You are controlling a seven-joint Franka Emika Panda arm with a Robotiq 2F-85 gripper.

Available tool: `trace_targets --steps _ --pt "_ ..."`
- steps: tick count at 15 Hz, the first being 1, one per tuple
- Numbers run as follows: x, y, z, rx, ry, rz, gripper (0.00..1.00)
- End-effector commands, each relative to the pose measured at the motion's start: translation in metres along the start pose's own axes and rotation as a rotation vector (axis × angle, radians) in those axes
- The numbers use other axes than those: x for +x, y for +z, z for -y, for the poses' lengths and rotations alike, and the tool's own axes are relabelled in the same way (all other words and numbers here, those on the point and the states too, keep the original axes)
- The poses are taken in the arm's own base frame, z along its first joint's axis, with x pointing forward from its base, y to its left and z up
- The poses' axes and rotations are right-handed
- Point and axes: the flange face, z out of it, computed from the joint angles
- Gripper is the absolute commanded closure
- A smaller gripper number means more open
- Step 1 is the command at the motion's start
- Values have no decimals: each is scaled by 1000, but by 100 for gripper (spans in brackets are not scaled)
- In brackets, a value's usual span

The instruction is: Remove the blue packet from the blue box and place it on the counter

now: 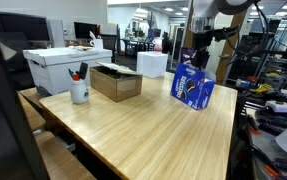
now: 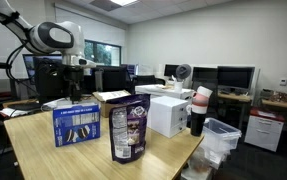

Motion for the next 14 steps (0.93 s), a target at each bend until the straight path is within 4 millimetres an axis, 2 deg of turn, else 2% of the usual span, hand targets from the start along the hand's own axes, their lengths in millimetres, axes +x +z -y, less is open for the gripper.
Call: trace_targets --steps 1,4,14 --pt "-8 5 5 36 -9 36 97" --pt "-15 11 12 42 -14 54 97" --pt "-16 18 14 25 -4 59 97"
